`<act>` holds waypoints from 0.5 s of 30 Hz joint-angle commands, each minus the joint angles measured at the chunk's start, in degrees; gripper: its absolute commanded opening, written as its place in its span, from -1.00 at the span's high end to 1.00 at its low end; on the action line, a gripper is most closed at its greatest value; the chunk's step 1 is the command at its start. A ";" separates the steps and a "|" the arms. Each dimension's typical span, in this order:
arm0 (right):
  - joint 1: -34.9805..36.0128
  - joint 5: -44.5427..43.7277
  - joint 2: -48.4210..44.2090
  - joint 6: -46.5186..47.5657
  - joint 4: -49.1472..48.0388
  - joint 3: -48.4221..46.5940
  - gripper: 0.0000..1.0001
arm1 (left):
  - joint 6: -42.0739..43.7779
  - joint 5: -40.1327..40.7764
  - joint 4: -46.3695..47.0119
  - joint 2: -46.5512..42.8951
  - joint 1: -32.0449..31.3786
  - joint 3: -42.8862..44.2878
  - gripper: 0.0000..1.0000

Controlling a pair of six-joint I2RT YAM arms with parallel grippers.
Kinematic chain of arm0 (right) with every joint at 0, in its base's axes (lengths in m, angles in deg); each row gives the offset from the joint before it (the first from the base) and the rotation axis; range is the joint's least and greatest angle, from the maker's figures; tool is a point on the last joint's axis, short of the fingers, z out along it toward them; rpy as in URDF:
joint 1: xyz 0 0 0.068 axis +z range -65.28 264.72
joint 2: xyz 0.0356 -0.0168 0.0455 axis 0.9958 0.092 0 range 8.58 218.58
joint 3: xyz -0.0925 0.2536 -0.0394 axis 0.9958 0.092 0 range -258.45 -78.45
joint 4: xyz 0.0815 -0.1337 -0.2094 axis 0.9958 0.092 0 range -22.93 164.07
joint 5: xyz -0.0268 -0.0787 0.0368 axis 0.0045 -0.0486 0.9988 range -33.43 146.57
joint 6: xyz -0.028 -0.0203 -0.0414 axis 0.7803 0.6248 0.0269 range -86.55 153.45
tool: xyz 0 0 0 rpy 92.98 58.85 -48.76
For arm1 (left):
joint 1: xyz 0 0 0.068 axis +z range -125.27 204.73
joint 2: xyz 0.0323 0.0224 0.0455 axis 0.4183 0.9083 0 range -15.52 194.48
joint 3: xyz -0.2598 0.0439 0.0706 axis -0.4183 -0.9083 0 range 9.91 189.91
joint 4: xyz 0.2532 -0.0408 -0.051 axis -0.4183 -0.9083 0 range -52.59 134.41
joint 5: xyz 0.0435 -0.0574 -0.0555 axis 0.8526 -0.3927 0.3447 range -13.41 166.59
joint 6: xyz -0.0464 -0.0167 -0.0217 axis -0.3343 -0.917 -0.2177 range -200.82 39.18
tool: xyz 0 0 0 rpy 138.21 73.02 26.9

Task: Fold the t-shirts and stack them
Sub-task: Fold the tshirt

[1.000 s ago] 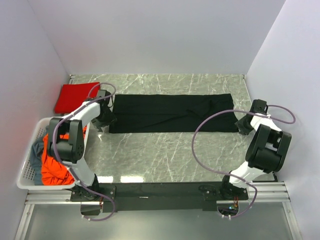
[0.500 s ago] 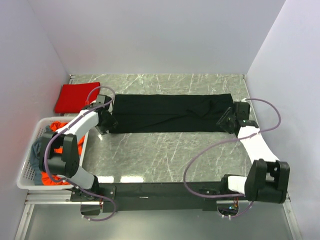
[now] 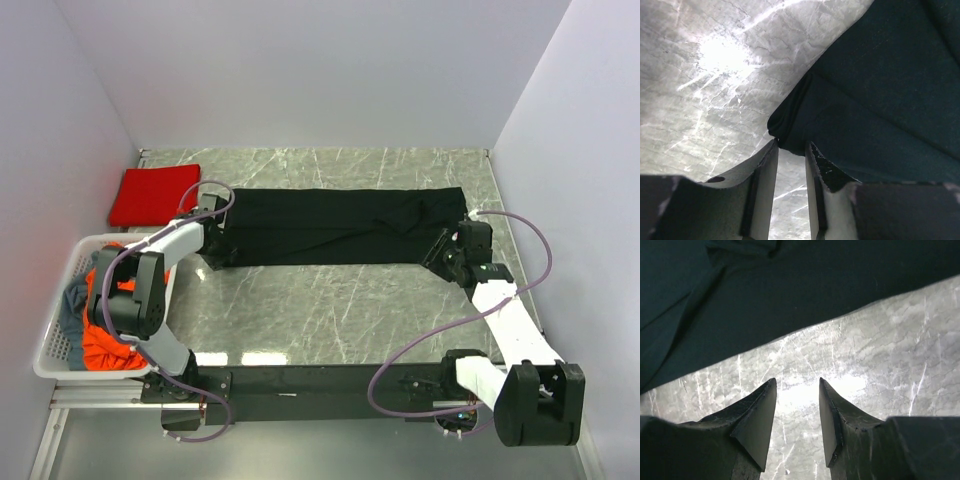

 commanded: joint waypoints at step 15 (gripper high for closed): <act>0.34 1.94 0.36 1.94 -1.30 1.05 0.08 | 1.77 4.42 -5.56 0.59 -0.35 8.23 0.88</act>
